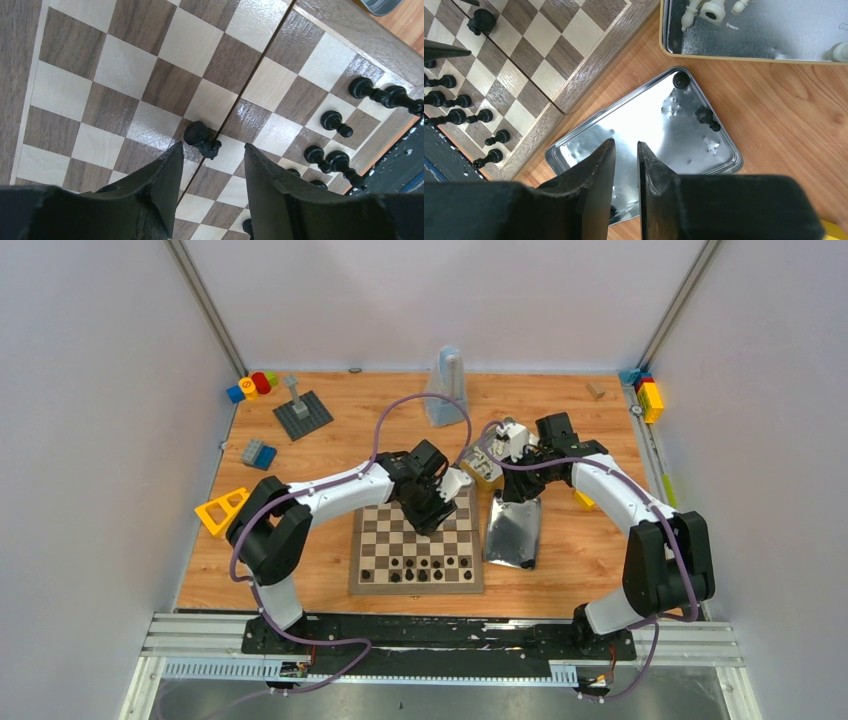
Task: Set up the chess pieces on the board
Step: Pick up the chess piece from the chessboard.
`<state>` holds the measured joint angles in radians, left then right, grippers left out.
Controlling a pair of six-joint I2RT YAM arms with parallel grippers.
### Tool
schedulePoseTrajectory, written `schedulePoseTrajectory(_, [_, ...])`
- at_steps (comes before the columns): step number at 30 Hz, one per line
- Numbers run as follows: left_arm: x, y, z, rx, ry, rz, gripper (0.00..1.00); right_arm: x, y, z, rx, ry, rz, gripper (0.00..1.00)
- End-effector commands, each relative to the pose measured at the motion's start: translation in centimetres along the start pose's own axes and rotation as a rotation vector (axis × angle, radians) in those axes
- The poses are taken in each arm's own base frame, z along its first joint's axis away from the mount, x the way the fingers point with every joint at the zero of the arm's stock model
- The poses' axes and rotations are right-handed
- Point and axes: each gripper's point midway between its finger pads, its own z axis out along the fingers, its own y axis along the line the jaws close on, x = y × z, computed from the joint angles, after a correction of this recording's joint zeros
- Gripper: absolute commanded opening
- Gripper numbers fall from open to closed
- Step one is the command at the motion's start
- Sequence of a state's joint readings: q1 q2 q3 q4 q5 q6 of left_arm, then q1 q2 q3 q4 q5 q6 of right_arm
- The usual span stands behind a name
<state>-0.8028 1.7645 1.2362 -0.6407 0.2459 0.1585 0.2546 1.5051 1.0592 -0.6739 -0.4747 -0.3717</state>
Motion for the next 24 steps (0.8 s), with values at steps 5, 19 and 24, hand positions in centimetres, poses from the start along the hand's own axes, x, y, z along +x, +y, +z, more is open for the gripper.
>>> schedulePoseTrajectory(5, [-0.1, 0.5, 0.9, -0.036, 0.009, 0.045, 0.53, -0.5, 0.4, 0.2, -0.033, -0.015, -0.018, 0.24])
schedulePoseTrajectory(19, [0.2, 0.5, 0.0, -0.048, -0.007, 0.104, 0.25, -1.7, 1.1, -0.6, -0.048, -0.061, -0.018, 0.24])
schedulePoseTrajectory(24, [-0.2, 0.4, -1.2, -0.063, -0.057, 0.157, 0.2, -2.8, 2.0, -1.4, -0.076, -0.113, -0.011, 0.24])
